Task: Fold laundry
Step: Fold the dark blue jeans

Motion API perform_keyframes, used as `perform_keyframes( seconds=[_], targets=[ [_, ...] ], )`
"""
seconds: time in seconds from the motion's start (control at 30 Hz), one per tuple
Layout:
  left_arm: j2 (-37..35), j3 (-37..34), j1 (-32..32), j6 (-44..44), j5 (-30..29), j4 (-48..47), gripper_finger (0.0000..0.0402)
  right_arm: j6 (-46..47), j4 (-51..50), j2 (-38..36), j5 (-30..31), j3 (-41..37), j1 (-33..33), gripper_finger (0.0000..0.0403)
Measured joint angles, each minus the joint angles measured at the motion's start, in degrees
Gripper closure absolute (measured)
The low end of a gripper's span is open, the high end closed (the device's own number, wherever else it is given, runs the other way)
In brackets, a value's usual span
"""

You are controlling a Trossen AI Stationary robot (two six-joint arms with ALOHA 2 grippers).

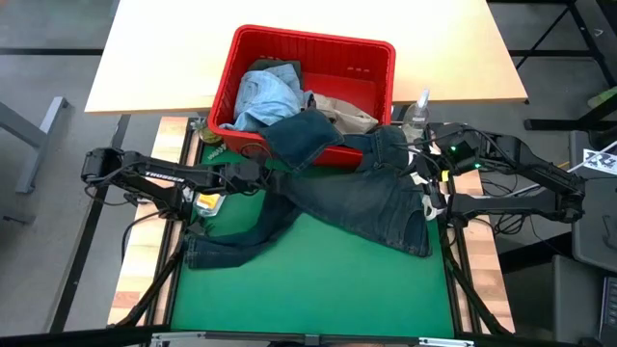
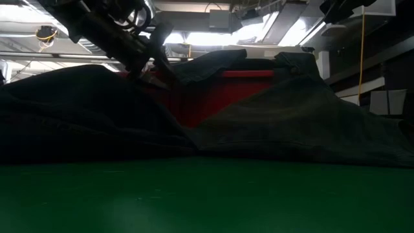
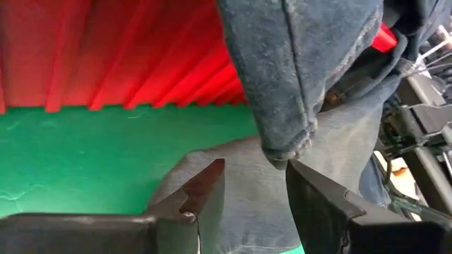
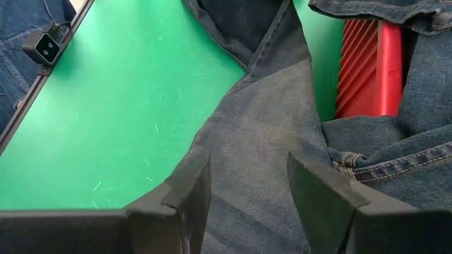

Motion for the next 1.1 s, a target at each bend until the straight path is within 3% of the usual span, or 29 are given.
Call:
perform_keyframes(
  seconds=[0.57, 0.9, 1.1],
  targets=[
    [0.02, 0.0, 0.05, 10.29, -2.33, 5.8, 0.0257, -0.93, 0.0, 0.01, 0.03, 0.0, -0.02, 0.0217],
    [0.02, 0.0, 3.65, 14.98, -2.41, 6.66, 0.0257, -1.1, 0.0, 0.01, 0.03, 0.0, -0.02, 0.0217],
    [0.02, 0.0, 4.52, 15.06, -2.53, 8.94, 0.0301, -1.16, 0.0, 0.0, 0.03, 0.0, -0.02, 0.0217]
  ],
)
